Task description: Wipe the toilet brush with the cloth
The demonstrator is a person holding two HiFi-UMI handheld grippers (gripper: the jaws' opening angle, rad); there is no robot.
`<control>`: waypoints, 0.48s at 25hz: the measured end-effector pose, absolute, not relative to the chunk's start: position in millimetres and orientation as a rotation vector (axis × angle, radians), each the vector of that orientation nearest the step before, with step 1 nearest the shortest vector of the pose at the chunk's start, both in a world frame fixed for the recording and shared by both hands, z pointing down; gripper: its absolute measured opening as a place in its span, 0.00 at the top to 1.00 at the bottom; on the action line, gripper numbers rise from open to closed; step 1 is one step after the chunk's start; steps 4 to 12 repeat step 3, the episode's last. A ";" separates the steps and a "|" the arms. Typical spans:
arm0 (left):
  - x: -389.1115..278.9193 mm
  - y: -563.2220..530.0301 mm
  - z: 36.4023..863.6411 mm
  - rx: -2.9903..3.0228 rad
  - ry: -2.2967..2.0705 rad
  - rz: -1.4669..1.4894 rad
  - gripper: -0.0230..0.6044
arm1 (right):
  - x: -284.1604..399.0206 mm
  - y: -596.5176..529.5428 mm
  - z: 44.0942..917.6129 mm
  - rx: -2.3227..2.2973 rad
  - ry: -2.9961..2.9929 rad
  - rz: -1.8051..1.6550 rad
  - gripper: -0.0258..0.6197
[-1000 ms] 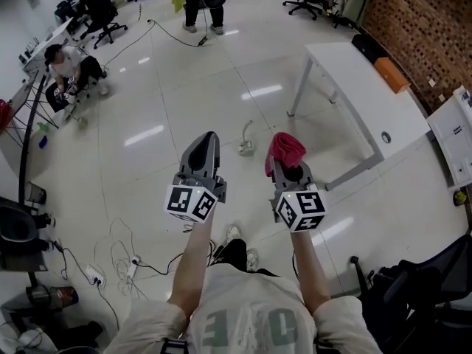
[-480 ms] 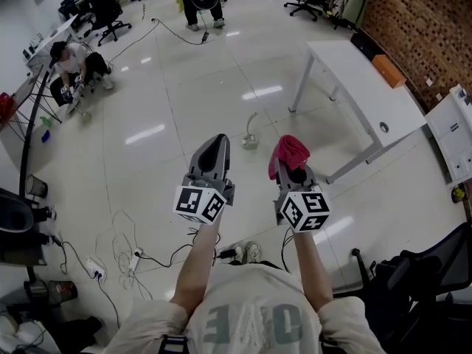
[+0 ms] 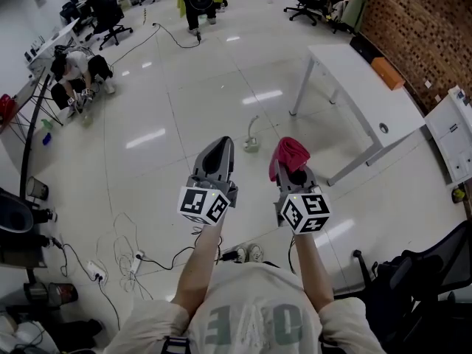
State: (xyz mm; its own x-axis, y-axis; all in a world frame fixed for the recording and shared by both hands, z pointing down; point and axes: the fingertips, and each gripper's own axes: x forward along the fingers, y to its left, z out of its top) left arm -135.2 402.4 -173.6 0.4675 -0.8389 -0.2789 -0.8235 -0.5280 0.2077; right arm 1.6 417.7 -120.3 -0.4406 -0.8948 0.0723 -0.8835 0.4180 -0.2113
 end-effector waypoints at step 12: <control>-136.8 407.1 -175.2 2.666 -1.510 -0.533 0.96 | -3.9 420.9 -124.5 -1.622 2.602 -0.330 0.91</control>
